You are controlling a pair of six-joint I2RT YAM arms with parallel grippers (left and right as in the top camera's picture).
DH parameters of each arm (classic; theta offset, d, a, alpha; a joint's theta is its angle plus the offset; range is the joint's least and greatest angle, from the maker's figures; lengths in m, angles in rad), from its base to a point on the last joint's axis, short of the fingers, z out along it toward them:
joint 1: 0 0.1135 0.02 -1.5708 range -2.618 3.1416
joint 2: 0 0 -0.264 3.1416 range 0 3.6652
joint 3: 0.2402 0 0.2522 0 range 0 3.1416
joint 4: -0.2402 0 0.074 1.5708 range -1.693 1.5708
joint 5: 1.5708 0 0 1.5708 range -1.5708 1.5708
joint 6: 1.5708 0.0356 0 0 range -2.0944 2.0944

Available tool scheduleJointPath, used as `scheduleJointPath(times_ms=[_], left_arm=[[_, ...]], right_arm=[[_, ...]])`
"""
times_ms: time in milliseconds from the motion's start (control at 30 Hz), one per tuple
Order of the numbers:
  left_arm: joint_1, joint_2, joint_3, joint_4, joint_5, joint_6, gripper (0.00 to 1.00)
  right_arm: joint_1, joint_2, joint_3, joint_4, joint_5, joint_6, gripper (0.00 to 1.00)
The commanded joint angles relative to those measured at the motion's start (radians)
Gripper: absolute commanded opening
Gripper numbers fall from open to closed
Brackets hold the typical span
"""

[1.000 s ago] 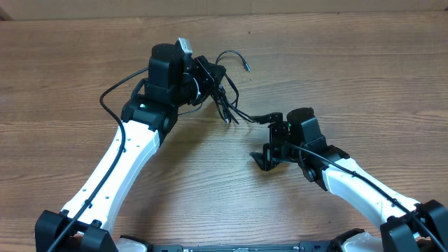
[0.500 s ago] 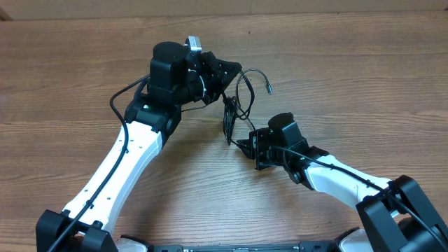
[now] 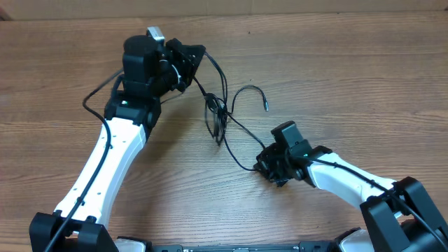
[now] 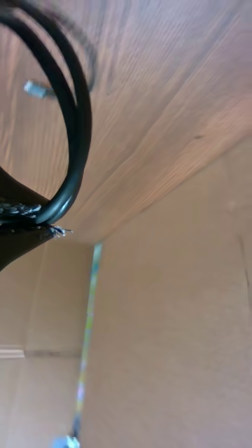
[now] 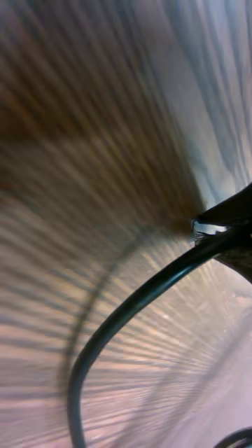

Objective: Untangle cables

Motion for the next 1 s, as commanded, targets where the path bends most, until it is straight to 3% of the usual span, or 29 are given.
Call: scheduleJointPath(times_ms=[0, 67, 133, 300, 400, 500, 567, 600, 700, 800, 967], left_arm=[[0.014, -0.017, 0.017, -0.029, -0.009, 0.340, 0.04], [0.013, -0.016, 0.017, -0.117, -0.006, 0.512, 0.06], [0.013, -0.016, 0.017, -0.200, -0.007, 0.594, 0.10], [-0.005, -0.015, 0.017, -0.443, -0.006, 0.677, 0.10], [-0.018, -0.015, 0.017, -0.532, -0.007, 0.787, 0.10], [-0.018, -0.015, 0.017, -0.576, -0.008, 0.819, 0.13], [-0.018, -0.015, 0.017, -0.577, -0.007, 0.818, 0.24], [-0.019, -0.015, 0.017, -0.574, -0.006, 0.818, 0.42], [-0.019, -0.014, 0.017, -0.576, -0.005, 0.814, 0.57], [-0.027, -0.014, 0.017, -0.577, -0.006, 0.814, 0.62], [-0.077, -0.014, 0.017, -0.576, -0.015, 0.818, 0.62]], right_arm=[[-0.093, 0.014, -0.014, -0.054, 0.082, -0.081, 0.04], [-0.167, 0.014, -0.014, -0.076, 0.062, -0.176, 0.04], [-0.230, 0.013, -0.014, -0.093, 0.060, -0.243, 0.04], [-0.401, 0.009, -0.011, -0.131, 0.060, -0.427, 0.04], [-0.523, -0.005, 0.005, -0.185, 0.059, -0.502, 0.04], [-0.614, -0.006, 0.029, -0.209, -0.018, -0.586, 0.04], [-0.632, -0.006, 0.035, -0.193, -0.120, -0.660, 0.04], [-0.632, -0.006, 0.035, -0.179, -0.211, -0.717, 0.04], [-0.607, -0.006, 0.035, -0.177, -0.302, -0.797, 0.12], [-0.580, -0.009, 0.042, -0.183, -0.297, -0.855, 0.22], [-0.581, -0.032, 0.200, -0.357, -0.285, -0.933, 0.28]])
